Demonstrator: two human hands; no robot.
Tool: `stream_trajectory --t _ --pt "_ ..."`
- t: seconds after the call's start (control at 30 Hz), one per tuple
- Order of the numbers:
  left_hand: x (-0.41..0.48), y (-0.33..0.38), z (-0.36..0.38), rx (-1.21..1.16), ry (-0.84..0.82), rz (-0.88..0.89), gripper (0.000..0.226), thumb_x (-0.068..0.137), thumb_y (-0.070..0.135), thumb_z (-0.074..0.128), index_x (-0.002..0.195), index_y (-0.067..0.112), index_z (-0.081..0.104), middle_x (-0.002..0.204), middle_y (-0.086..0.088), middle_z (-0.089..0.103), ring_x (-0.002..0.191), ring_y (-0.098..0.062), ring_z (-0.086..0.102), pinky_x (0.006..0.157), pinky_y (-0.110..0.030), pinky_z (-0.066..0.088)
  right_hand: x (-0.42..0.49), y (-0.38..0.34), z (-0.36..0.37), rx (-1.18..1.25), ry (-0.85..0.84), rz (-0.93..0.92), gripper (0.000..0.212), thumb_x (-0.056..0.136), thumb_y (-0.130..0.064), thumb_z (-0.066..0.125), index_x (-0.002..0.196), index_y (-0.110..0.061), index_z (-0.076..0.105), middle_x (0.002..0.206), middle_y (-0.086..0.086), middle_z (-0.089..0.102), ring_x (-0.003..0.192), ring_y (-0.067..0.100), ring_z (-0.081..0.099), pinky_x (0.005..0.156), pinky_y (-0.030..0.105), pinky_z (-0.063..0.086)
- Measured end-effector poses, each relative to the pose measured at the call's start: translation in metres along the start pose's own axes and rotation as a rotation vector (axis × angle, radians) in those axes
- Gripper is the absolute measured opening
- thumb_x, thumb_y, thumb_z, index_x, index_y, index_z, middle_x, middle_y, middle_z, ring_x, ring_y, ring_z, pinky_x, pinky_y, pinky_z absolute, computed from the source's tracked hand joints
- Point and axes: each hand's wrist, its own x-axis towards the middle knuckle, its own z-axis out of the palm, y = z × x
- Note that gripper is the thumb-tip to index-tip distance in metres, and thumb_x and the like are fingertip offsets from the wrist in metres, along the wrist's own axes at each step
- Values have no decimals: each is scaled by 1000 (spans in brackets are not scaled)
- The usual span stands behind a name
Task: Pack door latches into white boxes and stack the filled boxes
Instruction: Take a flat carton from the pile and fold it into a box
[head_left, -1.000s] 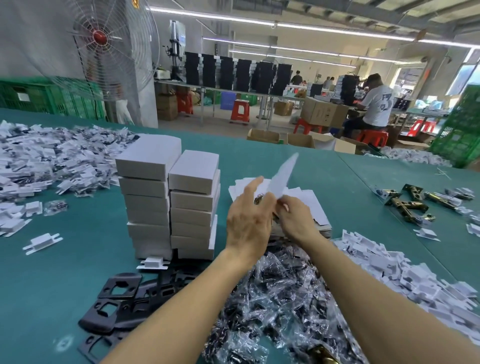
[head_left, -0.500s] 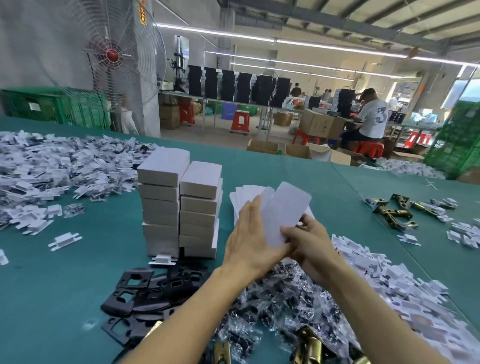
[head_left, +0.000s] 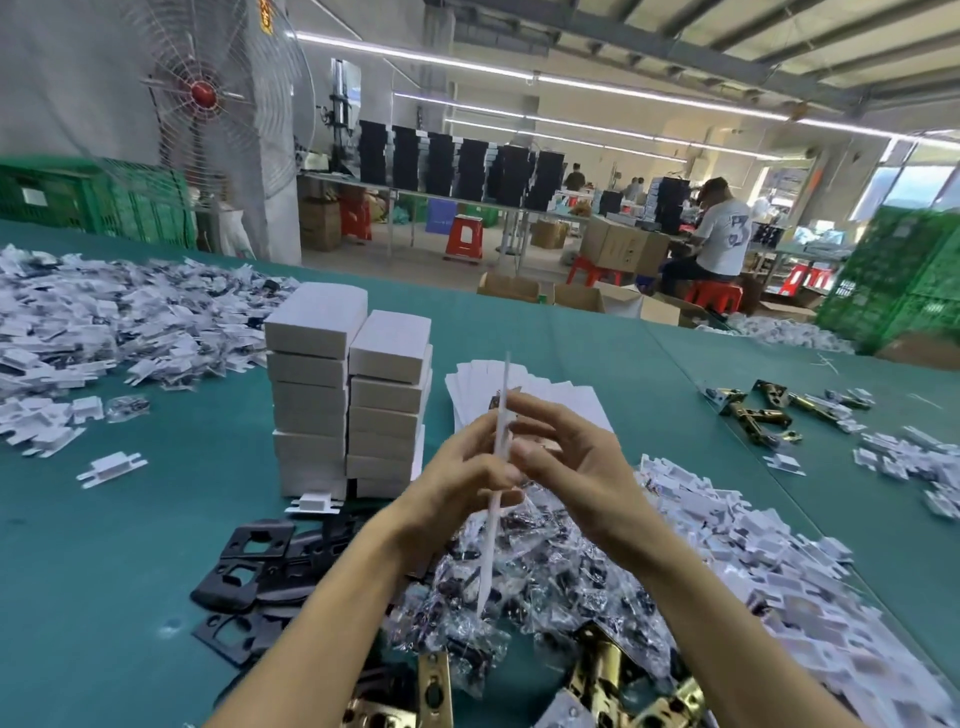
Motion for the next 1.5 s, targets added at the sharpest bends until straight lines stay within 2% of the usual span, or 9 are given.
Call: stream_trajectory --t 0.17,0.47,0.67,0.8,0.9,1.0,1.13,1.37,1.5 --pt "-12 8 -8 -364 -167 -104 63 66 30 53 125 12 66 121 -13 67 102 -30 64 86 -42 54 3 -6 8 -360 4 -158 46 78 -28 83 120 -31 64 120 -15 54 104 0 56 76 11 49" --pt "-23 15 -13 -509 -152 -145 54 69 34 76 120 16 71 114 -16 68 94 -30 67 87 -48 53 5 -15 15 -654 -46 -121 50 70 -45 84 109 -31 56 100 -13 53 90 2 51 71 16 44" --pt "-32 17 -18 -406 -161 -167 64 73 45 75 131 20 64 119 -16 66 90 -29 61 86 -45 47 8 -33 14 -551 -94 -50 31 70 -34 88 87 -34 62 91 -9 52 80 5 51 64 18 44" --pt "-39 15 -22 -394 -78 -156 78 57 50 89 126 19 68 122 -20 66 91 -37 63 92 -52 48 1 -37 10 -386 -128 -14 22 73 -30 84 83 -24 66 114 -2 49 107 3 49 77 12 48" --pt "-40 19 -19 -371 -11 -102 79 44 54 96 114 23 74 113 -16 72 85 -29 71 80 -45 59 -7 -35 10 -164 -160 31 18 73 -30 81 81 -23 66 136 -6 47 117 2 56 91 21 51" --pt "-38 21 -16 -381 60 -101 94 29 55 98 112 18 72 101 -15 75 74 -25 72 68 -38 63 -12 -29 15 69 -143 47 19 75 -18 84 86 -27 72 133 -6 60 114 15 65 92 33 55" --pt "-43 19 -22 -424 78 -191 91 25 65 94 101 15 80 96 -17 75 73 -28 72 65 -37 61 -12 -25 17 262 -56 45 50 78 -7 78 122 -22 61 121 8 69 111 26 67 88 35 56" --pt "-38 13 -21 -576 43 -241 94 39 69 91 110 9 76 91 -19 70 72 -30 68 65 -39 59 -12 -16 32 285 -16 95 47 79 -37 81 124 -34 67 117 6 71 107 20 68 84 27 55" --pt "-36 15 -25 -654 -93 -238 96 53 70 85 130 16 66 105 -18 69 82 -30 69 73 -41 59 -12 -11 34 340 -32 174 46 77 -40 82 119 -27 69 106 8 73 89 18 68 66 27 56"
